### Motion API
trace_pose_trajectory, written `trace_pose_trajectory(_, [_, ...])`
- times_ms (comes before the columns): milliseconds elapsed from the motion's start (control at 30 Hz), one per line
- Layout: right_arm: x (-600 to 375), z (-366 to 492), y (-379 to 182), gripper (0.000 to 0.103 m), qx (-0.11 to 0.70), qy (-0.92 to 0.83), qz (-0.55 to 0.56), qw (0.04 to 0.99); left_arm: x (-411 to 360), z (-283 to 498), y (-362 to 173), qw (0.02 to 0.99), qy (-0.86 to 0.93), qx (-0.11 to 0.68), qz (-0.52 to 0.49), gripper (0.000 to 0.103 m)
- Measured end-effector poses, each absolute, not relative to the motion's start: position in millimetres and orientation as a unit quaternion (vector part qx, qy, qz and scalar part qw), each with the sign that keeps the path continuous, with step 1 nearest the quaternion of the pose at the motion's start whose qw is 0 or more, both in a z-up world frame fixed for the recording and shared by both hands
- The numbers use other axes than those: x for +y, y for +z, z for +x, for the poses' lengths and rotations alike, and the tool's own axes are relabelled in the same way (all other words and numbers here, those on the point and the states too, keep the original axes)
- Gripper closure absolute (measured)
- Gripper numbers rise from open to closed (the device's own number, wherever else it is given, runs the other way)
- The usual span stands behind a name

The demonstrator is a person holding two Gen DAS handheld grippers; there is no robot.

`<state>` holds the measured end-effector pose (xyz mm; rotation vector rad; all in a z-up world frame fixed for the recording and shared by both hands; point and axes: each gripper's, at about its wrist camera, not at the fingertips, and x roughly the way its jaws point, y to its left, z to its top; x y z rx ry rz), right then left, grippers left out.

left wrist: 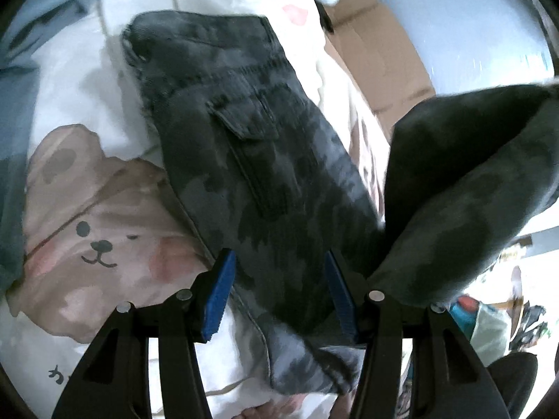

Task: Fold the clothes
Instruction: 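Carry the folded leg over the waist with the right gripper while the left gripper presses the pants, then release the pants leg with the right gripper and lift it away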

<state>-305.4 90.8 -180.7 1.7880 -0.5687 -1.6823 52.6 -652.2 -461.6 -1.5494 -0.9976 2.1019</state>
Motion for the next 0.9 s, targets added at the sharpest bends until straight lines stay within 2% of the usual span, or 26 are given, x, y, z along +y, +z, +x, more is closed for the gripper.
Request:
trace_pose_trajectory(200, [62.5, -330.2, -233.7, 0.096, -0.221, -0.622, 0.693, 0.291, -669.7, 54.1, -462.9, 0.144, 0.754, -0.392, -0.507, 0.05])
trace_pose_trajectory(533, [16.3, -375.6, -320.5, 0.095, -0.233, -0.598, 0.719, 0.267, -678.3, 44.1, -466.1, 0.122, 0.767, -0.387, -0.498, 0.05])
trace_pose_trajectory(700, [-0.4, -396.1, -352.4, 0.091, -0.229, -0.587, 0.734, 0.255, -683.2, 45.4, -469.8, 0.11, 0.767, -0.395, -0.493, 0.05])
trace_pose_trajectory(800, [-8.5, -406.6, -370.2, 0.081, -0.224, -0.575, 0.747, 0.248, -683.3, 46.9, -470.6, 0.107, 0.768, -0.393, -0.494, 0.05])
trace_pose_trajectory(833, [-11.2, -409.3, -376.1, 0.074, -0.224, -0.566, 0.753, 0.248, -683.7, 46.9, -470.5, 0.106, 0.768, -0.392, -0.495, 0.05])
trace_pose_trajectory(867, [-13.5, -411.5, -379.7, 0.061, -0.22, -0.561, 0.759, 0.245, -684.0, 46.9, -470.4, 0.105, 0.768, -0.392, -0.495, 0.05])
trace_pose_trajectory(900, [-13.8, -413.3, -380.2, 0.053, -0.212, -0.561, 0.764, 0.239, -684.8, 47.1, -469.1, 0.104, 0.769, -0.39, -0.495, 0.05])
